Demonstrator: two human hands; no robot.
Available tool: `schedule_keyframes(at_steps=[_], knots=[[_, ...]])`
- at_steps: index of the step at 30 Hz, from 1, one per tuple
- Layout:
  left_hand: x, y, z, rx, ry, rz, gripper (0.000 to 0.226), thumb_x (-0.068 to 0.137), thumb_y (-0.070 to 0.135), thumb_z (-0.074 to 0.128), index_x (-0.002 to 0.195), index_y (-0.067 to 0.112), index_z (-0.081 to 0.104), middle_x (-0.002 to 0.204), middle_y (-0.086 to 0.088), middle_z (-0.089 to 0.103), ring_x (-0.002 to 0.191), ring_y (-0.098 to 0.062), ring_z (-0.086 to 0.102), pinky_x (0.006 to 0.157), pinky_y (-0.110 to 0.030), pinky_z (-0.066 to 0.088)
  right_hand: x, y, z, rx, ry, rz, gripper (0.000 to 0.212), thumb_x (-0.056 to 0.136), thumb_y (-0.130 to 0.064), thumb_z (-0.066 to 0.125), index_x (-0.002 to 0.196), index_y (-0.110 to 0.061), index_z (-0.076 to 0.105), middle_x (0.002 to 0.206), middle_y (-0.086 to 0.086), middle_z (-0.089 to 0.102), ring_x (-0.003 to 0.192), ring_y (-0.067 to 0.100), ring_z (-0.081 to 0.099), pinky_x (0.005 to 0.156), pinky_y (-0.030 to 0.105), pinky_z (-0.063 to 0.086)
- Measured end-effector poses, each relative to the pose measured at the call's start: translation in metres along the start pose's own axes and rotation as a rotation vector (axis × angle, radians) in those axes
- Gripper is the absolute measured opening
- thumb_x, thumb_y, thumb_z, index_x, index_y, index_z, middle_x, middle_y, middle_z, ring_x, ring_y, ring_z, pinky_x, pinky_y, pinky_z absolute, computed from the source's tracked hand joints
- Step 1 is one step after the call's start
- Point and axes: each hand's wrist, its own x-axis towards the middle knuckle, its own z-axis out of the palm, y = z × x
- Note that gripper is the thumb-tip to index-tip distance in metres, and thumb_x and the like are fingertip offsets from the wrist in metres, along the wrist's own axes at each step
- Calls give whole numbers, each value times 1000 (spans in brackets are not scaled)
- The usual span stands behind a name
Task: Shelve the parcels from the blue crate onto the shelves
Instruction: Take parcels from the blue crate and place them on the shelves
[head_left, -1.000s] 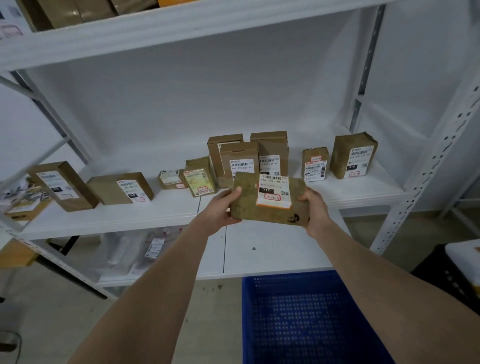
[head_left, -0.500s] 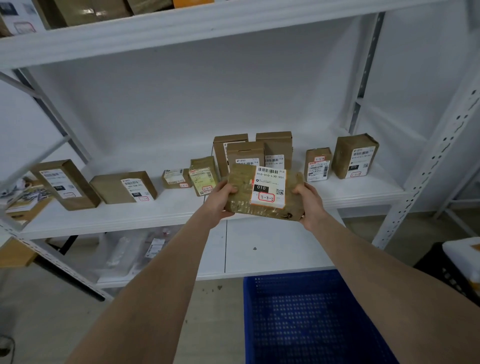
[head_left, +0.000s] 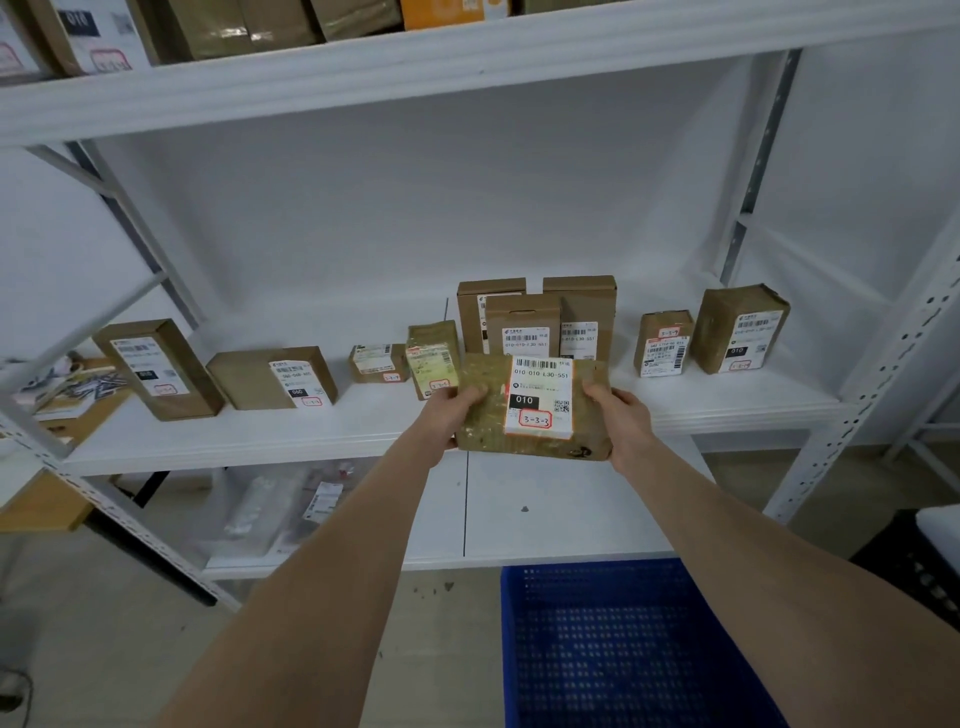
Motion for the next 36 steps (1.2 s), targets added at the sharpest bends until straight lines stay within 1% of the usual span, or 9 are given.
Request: schedule_keyframes(at_steps=[3, 7, 10, 14, 18, 22, 27, 31, 36], knots=[[0, -9, -11, 65, -16, 16, 56, 84, 46, 66, 128, 17, 45, 112, -3, 63, 97, -23, 63, 81, -36, 53, 2, 7, 9, -48, 7, 18, 40, 88, -22, 67, 123, -11, 51, 105, 6, 65, 79, 18, 62, 70, 36, 53], [1, -16, -27, 58, 22, 5, 61, 82, 39, 70, 133, 20, 42, 123, -4, 60, 98, -22, 62, 68, -29, 53, 4, 17, 26, -108, -46, 9, 45, 89, -20, 62, 131, -14, 46, 105, 3, 62, 81, 16, 61, 64, 32, 50], [4, -20, -39, 66, 80, 33, 61, 84, 29, 70, 136, 17, 40, 125, -4, 59, 106, -23, 60, 76, -29, 53, 11, 27, 41, -152, -150, -29, 59, 88, -17, 62, 141, -23, 39, 122, 3, 61, 98, 20, 61, 82, 39, 52], [5, -23, -57, 49, 173, 80, 50, 82, 19, 71, 126, 11, 49, 110, -2, 63, 98, -20, 62, 76, -26, 52, 15, 34, 69, -230, -269, -57, 69, 82, -16, 72, 141, -29, 40, 123, 0, 63, 107, 22, 62, 97, 45, 48], [7, -24, -87, 27, 230, 75, 42, 82, 11, 70, 120, 12, 50, 97, -2, 64, 82, -19, 61, 73, -31, 52, 15, 43, 100, -263, -342, -73, 67, 78, -14, 78, 135, -23, 46, 119, 0, 65, 95, 15, 63, 81, 34, 52], [13, -28, -115, -7, 281, 76, 39, 83, 6, 66, 120, 10, 52, 107, -7, 63, 87, -19, 60, 75, -30, 52, 14, 50, 130, -301, -360, -115, 68, 75, -7, 80, 132, -20, 47, 113, 0, 64, 84, 9, 63, 69, 26, 51], [46, -31, -162, 139, 344, 78, 45, 83, 0, 60, 126, 8, 52, 114, -11, 62, 104, -27, 59, 89, -33, 50, 25, 70, 178, -404, -306, -220, 74, 69, -4, 83, 131, -23, 47, 119, 2, 60, 104, 21, 60, 92, 43, 52], [86, -34, -208, 227, 320, 107, 62, 82, -2, 55, 140, 15, 42, 120, -9, 61, 109, -28, 59, 95, -38, 50, 39, 94, 226, -549, -188, -349, 67, 67, -9, 83, 122, -30, 51, 120, 0, 59, 110, 22, 58, 96, 43, 49], [135, -44, -255, 206, 172, 93, 59, 83, -1, 55, 138, 18, 45, 99, -4, 65, 99, -26, 62, 90, -36, 53, 46, 118, 280, -798, 63, -441, 63, 73, -15, 78, 129, -28, 51, 129, 7, 56, 119, 30, 50, 98, 42, 45]])
